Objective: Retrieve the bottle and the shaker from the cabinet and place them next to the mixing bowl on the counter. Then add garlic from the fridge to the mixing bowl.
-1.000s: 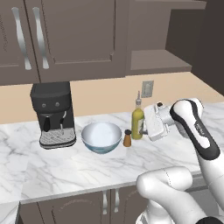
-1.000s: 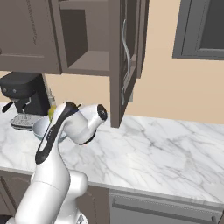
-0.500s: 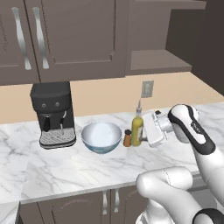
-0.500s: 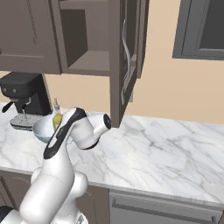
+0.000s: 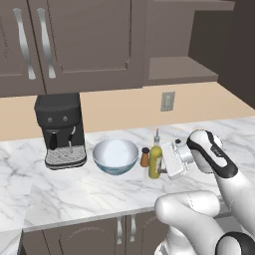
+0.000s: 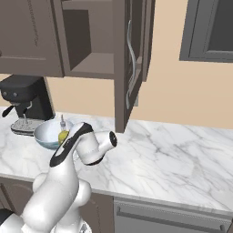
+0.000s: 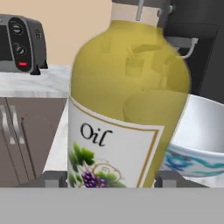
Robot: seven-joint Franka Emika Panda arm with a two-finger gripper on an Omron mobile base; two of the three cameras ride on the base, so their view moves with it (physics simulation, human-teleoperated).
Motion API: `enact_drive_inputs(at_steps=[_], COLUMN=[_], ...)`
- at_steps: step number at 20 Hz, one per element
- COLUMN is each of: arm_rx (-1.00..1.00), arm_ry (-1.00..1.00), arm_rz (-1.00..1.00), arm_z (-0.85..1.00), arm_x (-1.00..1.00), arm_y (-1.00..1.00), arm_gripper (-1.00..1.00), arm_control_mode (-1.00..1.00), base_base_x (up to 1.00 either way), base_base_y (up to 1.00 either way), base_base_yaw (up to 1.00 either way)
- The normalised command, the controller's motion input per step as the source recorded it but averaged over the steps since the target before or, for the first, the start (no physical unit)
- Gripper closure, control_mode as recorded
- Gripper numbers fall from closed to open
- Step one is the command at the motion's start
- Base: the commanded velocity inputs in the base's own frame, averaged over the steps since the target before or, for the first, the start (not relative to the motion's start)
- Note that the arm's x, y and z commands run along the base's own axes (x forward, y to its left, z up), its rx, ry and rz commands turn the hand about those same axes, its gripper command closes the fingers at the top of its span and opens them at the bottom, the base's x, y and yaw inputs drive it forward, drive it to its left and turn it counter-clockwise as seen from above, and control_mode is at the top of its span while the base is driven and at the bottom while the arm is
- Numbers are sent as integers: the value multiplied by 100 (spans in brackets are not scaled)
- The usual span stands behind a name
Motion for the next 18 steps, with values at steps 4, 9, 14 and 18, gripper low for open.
enact_drive_inputs(at_steps=[4, 9, 14, 18], arm_rx=[0, 0, 2, 3], arm_ry=[0, 0, 0, 0], arm_rz=[0, -3, -12, -14], arm_z=[-44, -29, -19, -12], arm_x=[0, 2, 25, 34], arm_y=[0, 0, 0, 0], arm_gripper=[100, 100, 100, 100], arm_control_mode=[-100, -100, -100, -100], base_base_x=[0, 0, 0, 0], base_base_y=[0, 0, 0, 0], base_base_yaw=[0, 0, 0, 0])
